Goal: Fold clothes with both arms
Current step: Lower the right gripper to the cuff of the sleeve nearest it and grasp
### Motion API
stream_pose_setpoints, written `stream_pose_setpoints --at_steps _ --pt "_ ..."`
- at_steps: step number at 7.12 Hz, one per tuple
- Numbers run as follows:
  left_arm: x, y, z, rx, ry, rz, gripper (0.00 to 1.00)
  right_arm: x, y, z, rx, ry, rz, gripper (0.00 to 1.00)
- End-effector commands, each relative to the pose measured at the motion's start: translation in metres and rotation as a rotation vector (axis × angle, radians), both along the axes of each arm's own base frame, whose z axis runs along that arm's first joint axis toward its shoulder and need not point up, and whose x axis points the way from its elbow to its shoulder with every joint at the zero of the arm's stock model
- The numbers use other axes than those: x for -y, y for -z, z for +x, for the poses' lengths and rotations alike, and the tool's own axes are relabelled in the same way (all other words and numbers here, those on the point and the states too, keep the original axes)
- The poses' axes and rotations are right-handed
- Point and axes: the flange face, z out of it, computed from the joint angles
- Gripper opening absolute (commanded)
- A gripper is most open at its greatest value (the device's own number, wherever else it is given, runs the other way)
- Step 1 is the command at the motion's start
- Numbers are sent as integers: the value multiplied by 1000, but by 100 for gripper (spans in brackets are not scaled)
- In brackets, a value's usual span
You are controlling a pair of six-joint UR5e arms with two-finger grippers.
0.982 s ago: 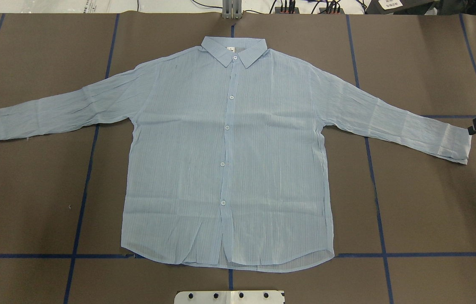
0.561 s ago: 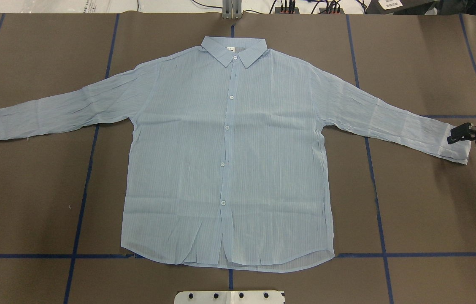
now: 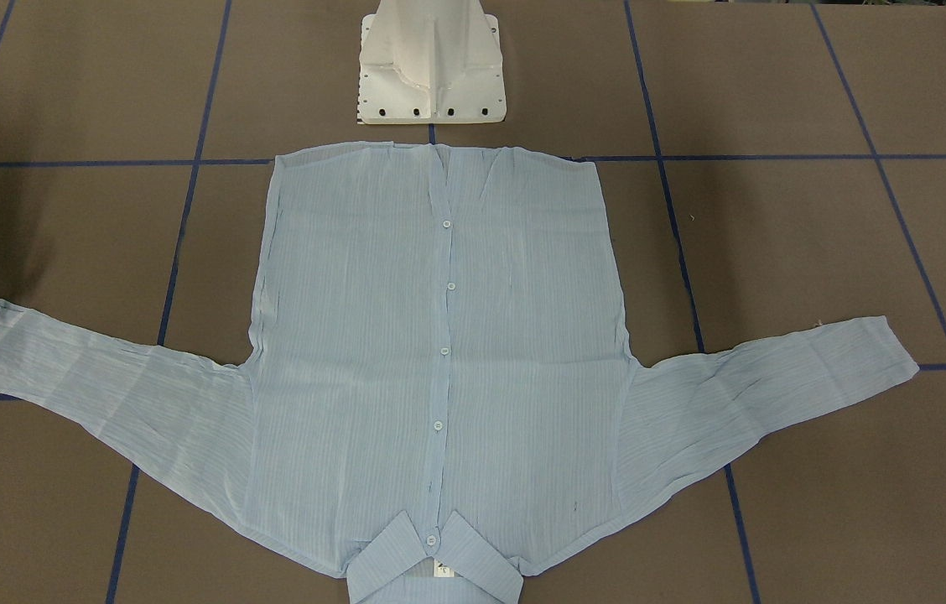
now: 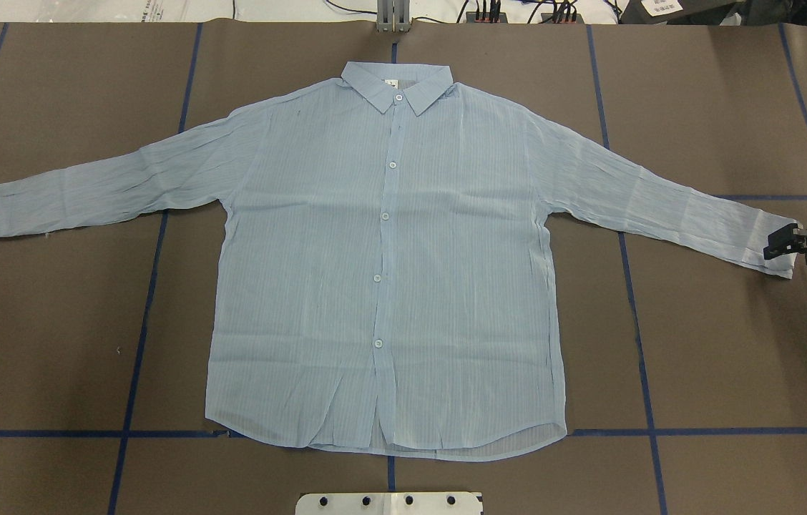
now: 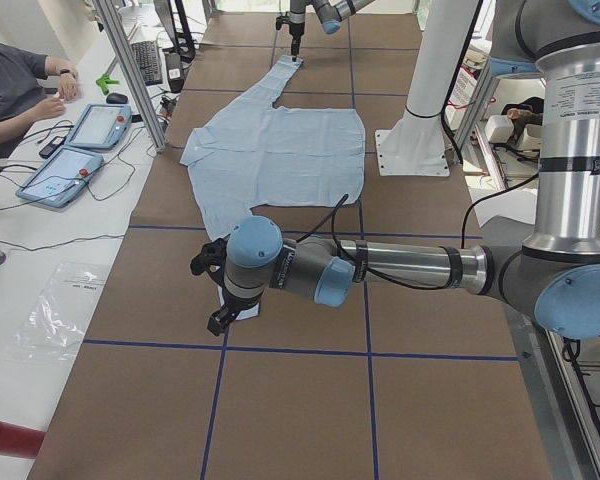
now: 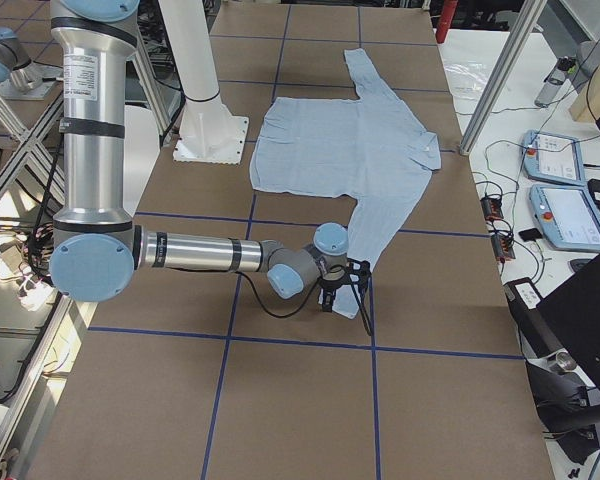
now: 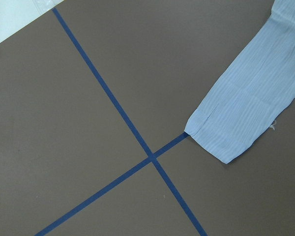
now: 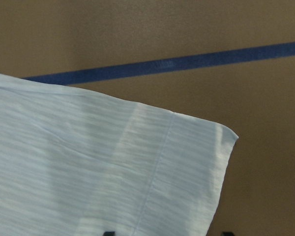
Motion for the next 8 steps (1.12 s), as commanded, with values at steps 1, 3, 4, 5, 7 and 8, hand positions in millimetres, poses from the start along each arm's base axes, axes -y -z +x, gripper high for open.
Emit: stream_pose_setpoints --at_steps 1,3,4,5,7,8 --pt "-1 0 -1 0 2 -1 100 -3 -3 -3 -3 8 -6 72" --pt "-1 -1 -1 0 1 -1 100 -3 -4 -3 -4 7 -10 44" --pt "-3 -3 -1 0 1 -4 100 -3 -3 -4 1 -17 -36 15" --pt "-3 -3 -1 0 0 -3 100 -3 -3 -4 3 -29 -47 2" --pt "-3 -3 -1 0 1 -4 100 -4 1 -4 12 -26 -45 0" --pt "-3 -3 -1 -1 0 -4 100 1 20 -6 31 -26 -17 0"
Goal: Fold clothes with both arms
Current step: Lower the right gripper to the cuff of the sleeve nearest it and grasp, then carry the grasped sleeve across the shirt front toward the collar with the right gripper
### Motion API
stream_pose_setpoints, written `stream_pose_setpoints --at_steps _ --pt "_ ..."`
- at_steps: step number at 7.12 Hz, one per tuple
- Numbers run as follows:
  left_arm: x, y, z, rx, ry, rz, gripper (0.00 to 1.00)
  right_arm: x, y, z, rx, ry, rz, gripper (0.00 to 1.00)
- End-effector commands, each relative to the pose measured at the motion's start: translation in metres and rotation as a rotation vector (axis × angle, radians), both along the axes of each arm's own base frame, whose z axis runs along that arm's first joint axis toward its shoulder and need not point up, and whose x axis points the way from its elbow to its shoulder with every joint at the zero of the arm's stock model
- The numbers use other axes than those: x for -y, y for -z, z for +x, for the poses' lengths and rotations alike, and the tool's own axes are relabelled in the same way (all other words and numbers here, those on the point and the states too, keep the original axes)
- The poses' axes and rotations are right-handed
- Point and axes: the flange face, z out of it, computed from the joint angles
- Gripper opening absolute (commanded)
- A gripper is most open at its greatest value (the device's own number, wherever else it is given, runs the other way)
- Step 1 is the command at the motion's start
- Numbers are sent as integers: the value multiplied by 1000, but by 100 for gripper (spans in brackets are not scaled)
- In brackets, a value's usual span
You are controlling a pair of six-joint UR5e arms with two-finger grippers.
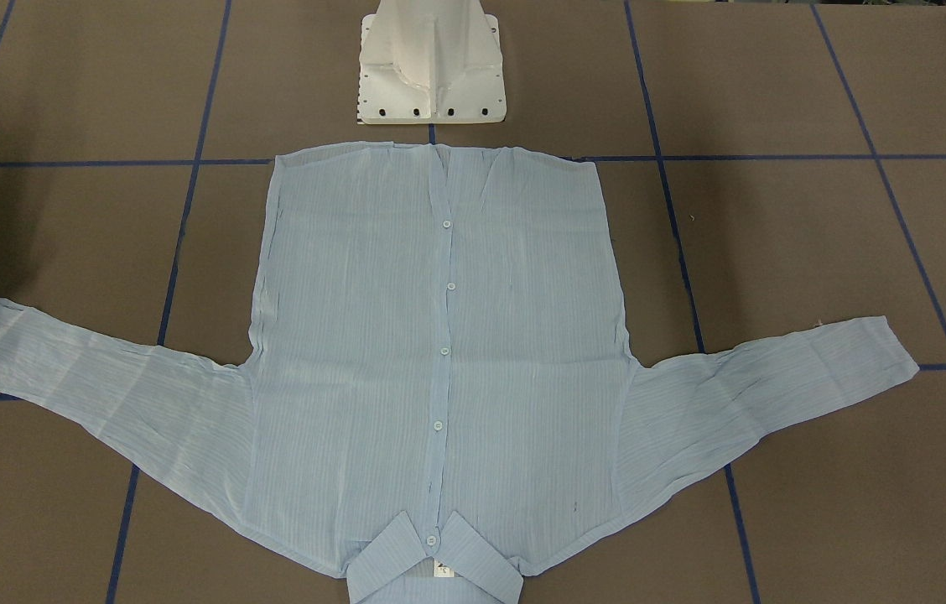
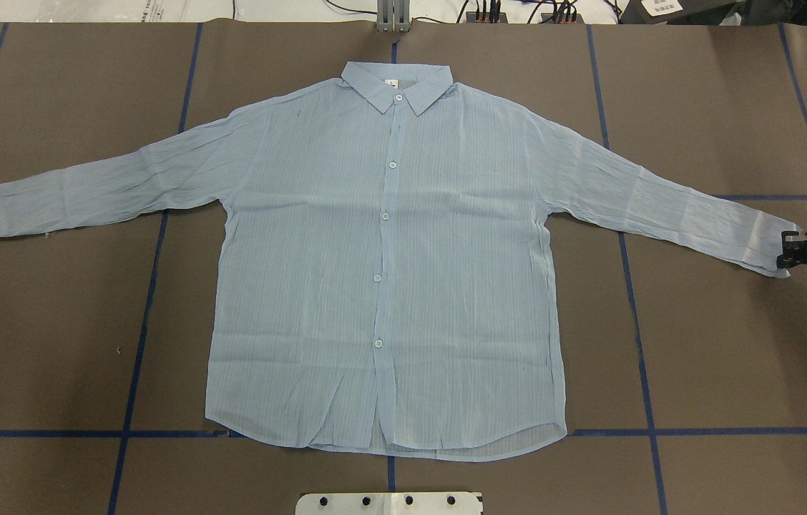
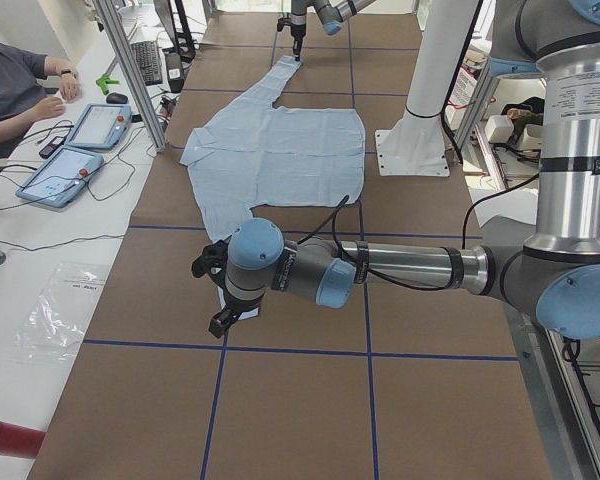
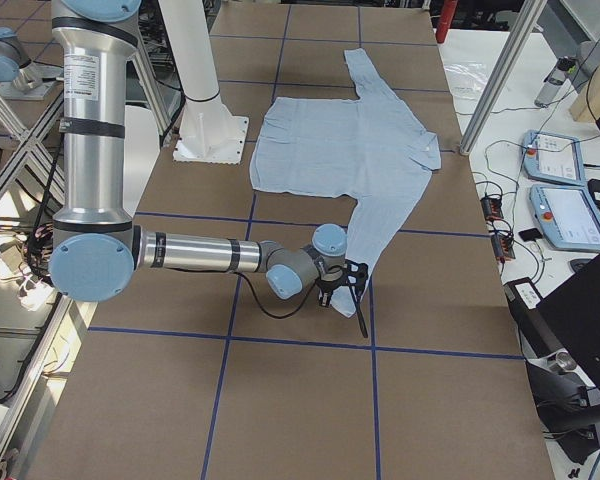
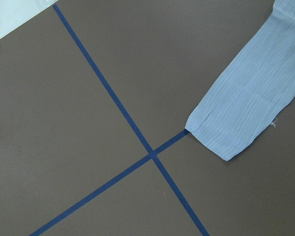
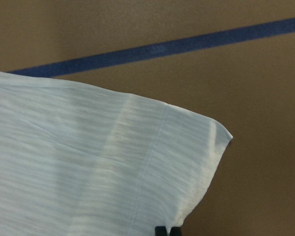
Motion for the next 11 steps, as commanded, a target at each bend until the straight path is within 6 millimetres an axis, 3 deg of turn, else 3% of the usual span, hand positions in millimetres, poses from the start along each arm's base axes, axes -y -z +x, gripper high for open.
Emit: stream_pose_setpoints --at_steps 1,4,6,9,11 --pt "-1 -1 0 -1 -1 -1 100 9 42 -5 41 -9 43 0" --pt "-1 -1 0 -1 0 -2 100 58 124 -30 106 -19 176 0" --pt "-1 -1 0 -1 0 -3 100 99 210 -66 181 -1 303 0" --pt "-1 -2 0 -1 0 -5 100 123 332 -154 268 52 469 0" --pt "-2 -6 0 -2 0 -12 100 107 394 -217 302 46 521 0"
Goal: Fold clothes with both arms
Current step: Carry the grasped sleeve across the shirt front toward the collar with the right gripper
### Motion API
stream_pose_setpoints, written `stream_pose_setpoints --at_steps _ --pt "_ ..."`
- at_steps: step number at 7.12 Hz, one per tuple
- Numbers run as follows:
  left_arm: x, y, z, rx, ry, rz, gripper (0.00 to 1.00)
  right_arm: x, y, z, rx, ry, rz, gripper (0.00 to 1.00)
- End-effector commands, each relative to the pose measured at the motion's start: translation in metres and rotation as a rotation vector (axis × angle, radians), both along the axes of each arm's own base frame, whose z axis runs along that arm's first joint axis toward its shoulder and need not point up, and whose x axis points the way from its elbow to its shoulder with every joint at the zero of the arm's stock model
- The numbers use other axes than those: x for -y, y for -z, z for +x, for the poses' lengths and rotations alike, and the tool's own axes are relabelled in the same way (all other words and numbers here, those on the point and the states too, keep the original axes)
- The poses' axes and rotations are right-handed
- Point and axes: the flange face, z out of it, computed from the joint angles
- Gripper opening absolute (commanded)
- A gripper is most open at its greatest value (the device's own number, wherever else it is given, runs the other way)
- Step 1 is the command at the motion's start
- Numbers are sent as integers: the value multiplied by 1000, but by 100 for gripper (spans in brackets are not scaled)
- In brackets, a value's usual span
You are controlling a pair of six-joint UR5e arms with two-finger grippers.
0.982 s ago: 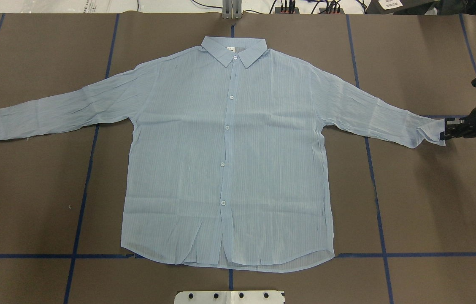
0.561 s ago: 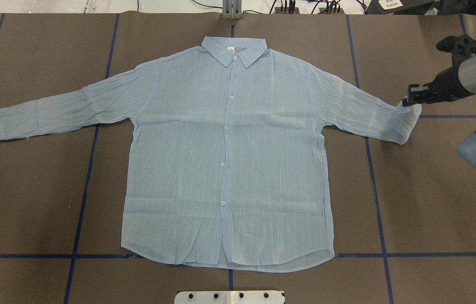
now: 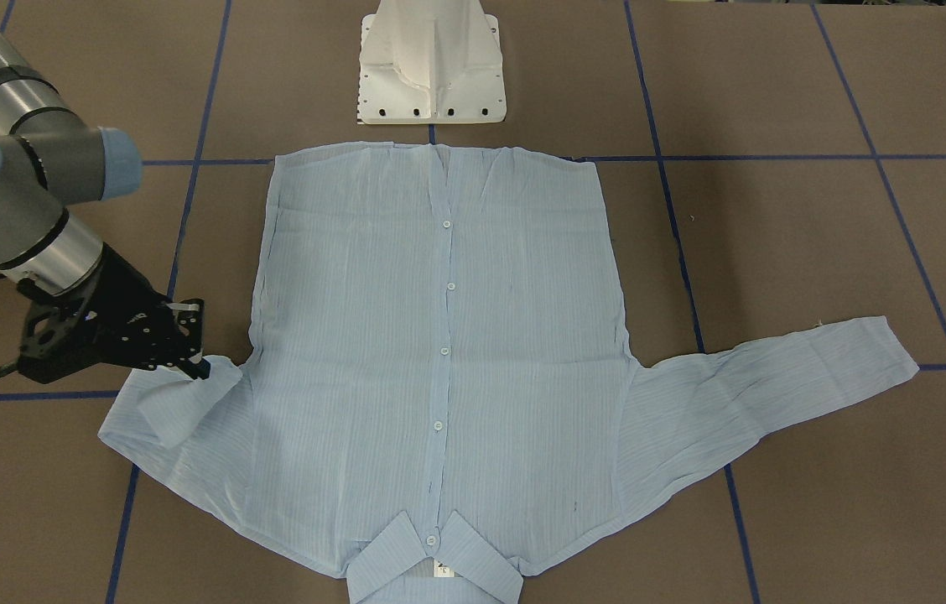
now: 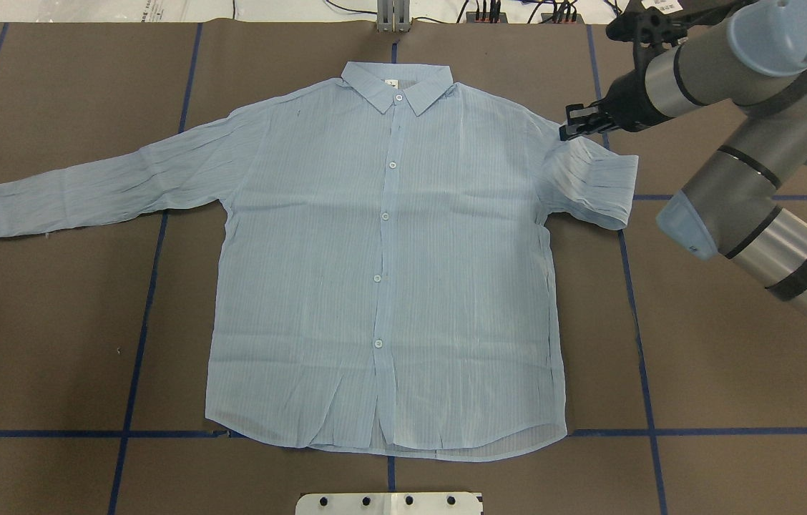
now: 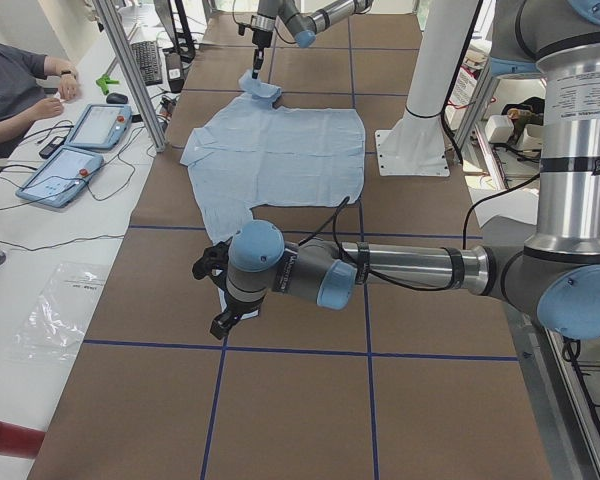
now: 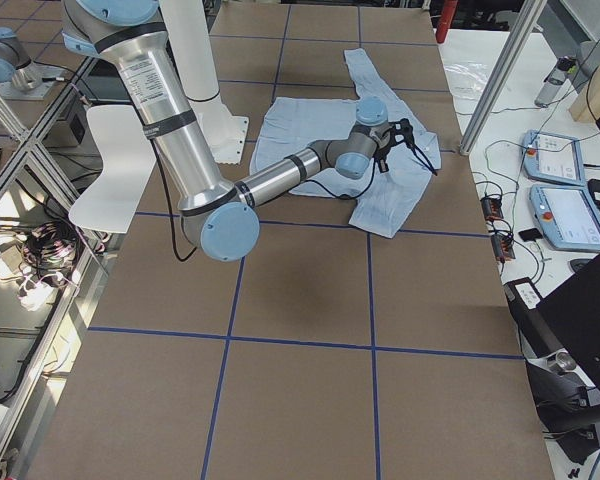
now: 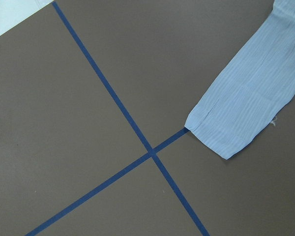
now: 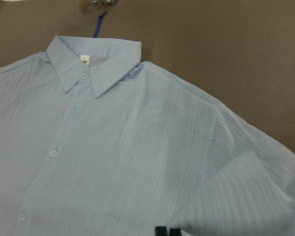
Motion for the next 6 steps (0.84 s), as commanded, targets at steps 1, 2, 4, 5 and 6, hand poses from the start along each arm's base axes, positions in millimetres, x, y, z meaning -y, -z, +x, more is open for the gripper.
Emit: stream_pose_setpoints --at_steps 1,2,4,5,6 --pt "0 -4 0 0 0 -8 100 -24 78 -80 54 -54 39 0" --pt "0 -7 0 -1 0 -13 100 -43 115 -130 75 -97 63 0" --pt "0 -9 0 0 -1 -15 100 -49 170 -195 83 -121 105 0" --pt "-1 -10 0 -1 0 -19 100 -53 193 -219 86 -125 118 0" --pt "-1 -10 0 -1 0 -19 100 -71 203 -247 76 -149 138 0"
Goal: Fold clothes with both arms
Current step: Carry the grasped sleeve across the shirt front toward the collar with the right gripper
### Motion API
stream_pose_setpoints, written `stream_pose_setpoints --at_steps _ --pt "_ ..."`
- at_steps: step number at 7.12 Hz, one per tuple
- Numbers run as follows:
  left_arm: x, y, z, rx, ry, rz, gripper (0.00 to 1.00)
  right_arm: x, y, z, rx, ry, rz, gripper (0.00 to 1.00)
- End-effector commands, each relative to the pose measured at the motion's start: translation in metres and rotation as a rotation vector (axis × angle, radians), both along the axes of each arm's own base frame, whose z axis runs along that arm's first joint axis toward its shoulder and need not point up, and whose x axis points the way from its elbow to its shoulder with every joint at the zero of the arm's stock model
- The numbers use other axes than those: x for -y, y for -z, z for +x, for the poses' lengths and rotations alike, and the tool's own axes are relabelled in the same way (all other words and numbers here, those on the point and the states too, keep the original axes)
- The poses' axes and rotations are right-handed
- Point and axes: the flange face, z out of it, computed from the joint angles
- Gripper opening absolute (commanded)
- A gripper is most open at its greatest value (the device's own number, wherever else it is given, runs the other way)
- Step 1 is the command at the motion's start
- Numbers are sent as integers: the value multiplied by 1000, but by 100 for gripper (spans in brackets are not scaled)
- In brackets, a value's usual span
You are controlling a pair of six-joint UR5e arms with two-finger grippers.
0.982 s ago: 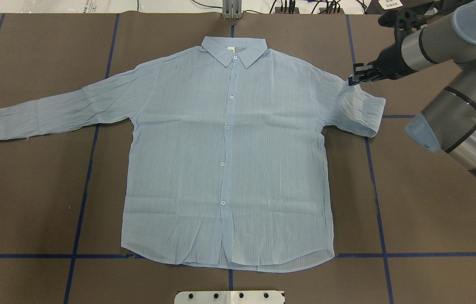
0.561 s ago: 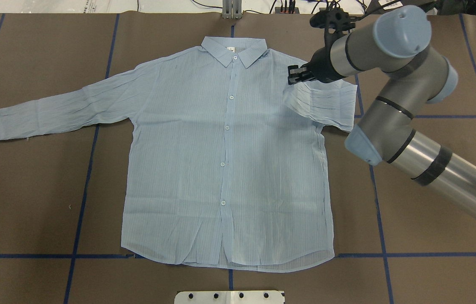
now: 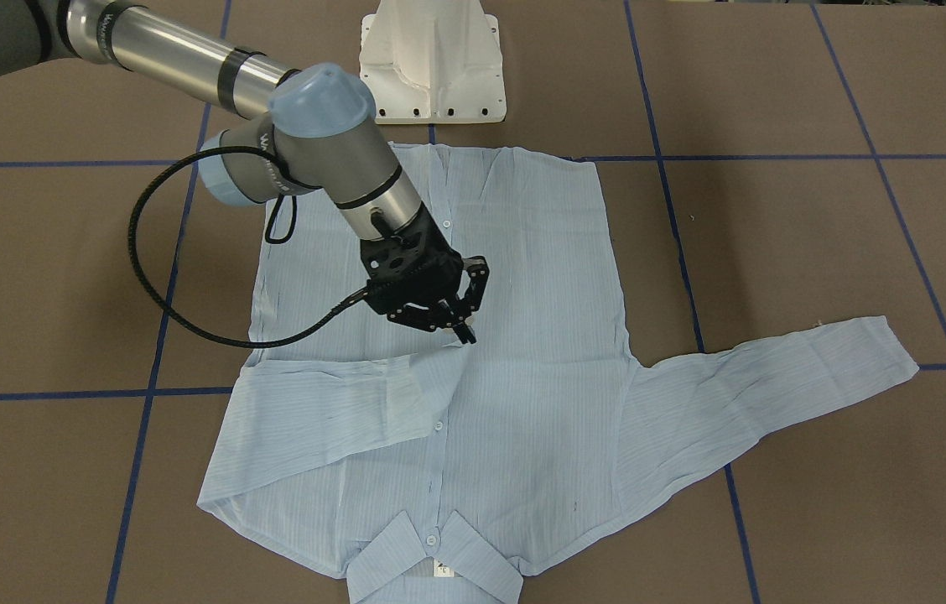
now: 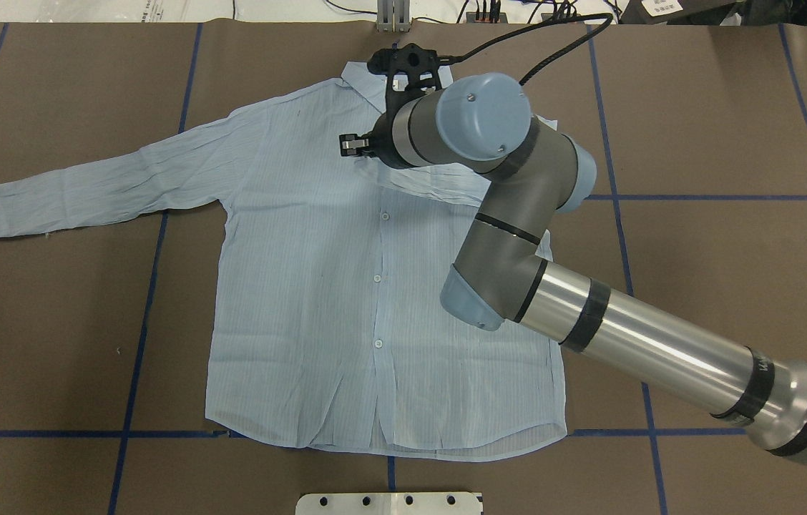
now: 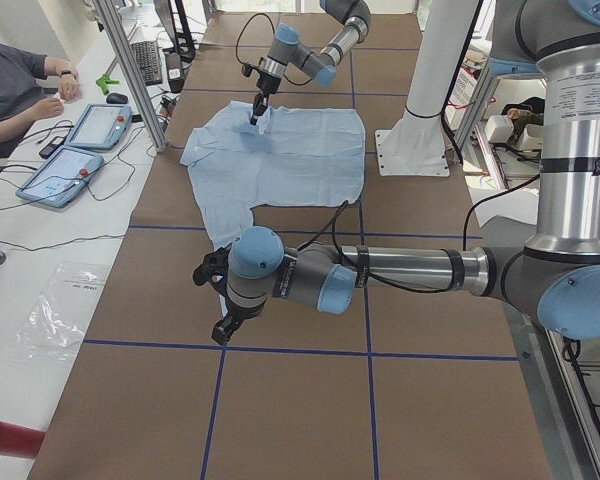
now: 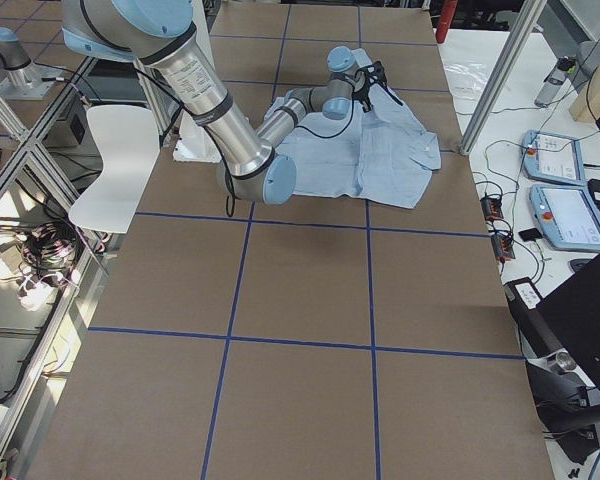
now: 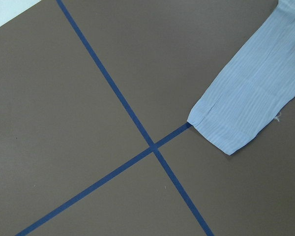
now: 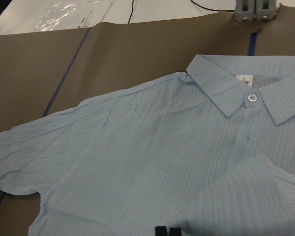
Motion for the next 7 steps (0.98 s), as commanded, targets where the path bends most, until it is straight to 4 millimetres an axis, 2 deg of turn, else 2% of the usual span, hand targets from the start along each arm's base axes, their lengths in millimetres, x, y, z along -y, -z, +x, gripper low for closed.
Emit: stream_pose_setpoints --at_steps 1,2,3,4,5,6,7 --pt "0 -1 0 0 0 -2 100 -36 18 -55 -18 -35 31 0" --pt "0 0 0 0 0 0 100 -52 10 -73 -37 -19 25 2" --pt "0 0 0 0 0 1 100 -59 -4 -93 -71 -2 10 75" --pt "1 1 0 0 0 3 100 -67 5 -108 -122 -17 6 99" --pt "0 0 0 0 0 1 100 -63 39 -120 -212 -21 -33 99" --pt "0 1 0 0 0 1 100 -61 51 -124 -222 -21 -41 99" --pt "0 1 0 0 0 1 100 -60 51 -124 -223 -23 -43 99"
